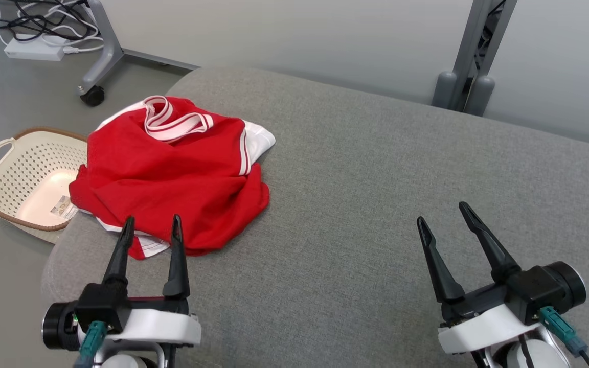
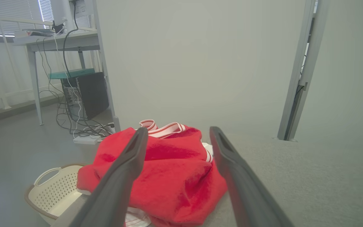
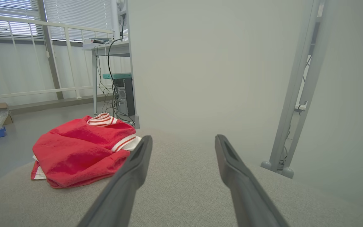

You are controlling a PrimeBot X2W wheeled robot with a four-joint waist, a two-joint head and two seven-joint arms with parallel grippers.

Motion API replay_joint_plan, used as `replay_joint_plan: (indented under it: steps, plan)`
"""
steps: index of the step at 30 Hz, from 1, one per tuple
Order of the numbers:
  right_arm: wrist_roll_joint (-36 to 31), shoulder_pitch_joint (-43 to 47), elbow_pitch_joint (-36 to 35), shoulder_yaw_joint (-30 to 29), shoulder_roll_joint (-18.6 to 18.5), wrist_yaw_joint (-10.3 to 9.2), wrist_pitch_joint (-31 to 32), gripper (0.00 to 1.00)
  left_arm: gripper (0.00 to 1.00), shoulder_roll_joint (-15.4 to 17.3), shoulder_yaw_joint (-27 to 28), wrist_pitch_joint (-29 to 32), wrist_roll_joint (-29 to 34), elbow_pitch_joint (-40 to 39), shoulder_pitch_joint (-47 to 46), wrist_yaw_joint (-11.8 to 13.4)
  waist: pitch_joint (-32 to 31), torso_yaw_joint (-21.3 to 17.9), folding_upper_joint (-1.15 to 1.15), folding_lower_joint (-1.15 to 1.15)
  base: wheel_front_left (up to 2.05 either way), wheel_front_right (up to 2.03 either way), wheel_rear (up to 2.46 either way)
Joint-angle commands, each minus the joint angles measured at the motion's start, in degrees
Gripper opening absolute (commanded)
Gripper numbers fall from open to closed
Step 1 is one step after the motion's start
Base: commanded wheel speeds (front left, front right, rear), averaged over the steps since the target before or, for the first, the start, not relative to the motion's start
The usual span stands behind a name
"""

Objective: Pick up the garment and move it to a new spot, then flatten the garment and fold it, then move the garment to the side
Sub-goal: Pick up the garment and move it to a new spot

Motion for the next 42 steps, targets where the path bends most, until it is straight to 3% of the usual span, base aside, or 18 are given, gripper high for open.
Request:
replay_joint_plan:
  steps: [1, 12, 18, 24, 35, 42]
  plan:
    - [-0.6, -0.6, -0.3, -0.1, -0.4, 0.00, -0.2, 1.00, 1.00, 0.2, 0.2, -0.2, -0.5, 0.2, -1.2, 0.5, 1.3, -0.3, 0.00, 0.00, 0.00, 0.00, 0.00]
    - [-4.9, -4.3, -1.3, -0.4, -0.9, 0.00, -0.2, 1.00, 1.00, 0.3, 3.0, -0.2, -5.3, 8.8, -14.1, 2.3, 11.0, -2.3, 0.00, 0.00, 0.00, 0.00, 0.00]
    - [-5.4, -6.5, -1.7, -0.2, -1.9, 0.00, -0.1, 1.00, 1.00, 0.5, 6.8, -0.2, -8.2, 17.9, -22.4, 0.8, 14.4, -4.4, 0.00, 0.00, 0.00, 0.00, 0.00]
    - [-5.3, -8.3, -1.7, 0.2, -2.4, 0.00, -0.1, 1.00, 1.00, 2.9, 9.7, -0.1, -9.1, 27.2, -30.0, -0.2, 17.2, -6.9, 0.00, 0.00, 0.00, 0.00, 0.00]
    - [-5.1, -11.0, -1.4, 1.2, -2.0, 0.00, -0.1, 1.00, 1.00, 9.0, 12.3, 10.4, -11.7, 47.0, -42.8, 1.1, 21.7, -10.7, 0.00, 0.00, 0.00, 0.00, 0.00]
    - [-4.7, -11.6, -1.3, 1.2, -1.4, 0.00, -0.1, 1.00, 1.00, 9.6, 11.4, 17.0, -12.7, 53.1, -44.0, -0.4, 22.4, -12.0, 0.00, 0.00, 0.00, 0.00, 0.00]
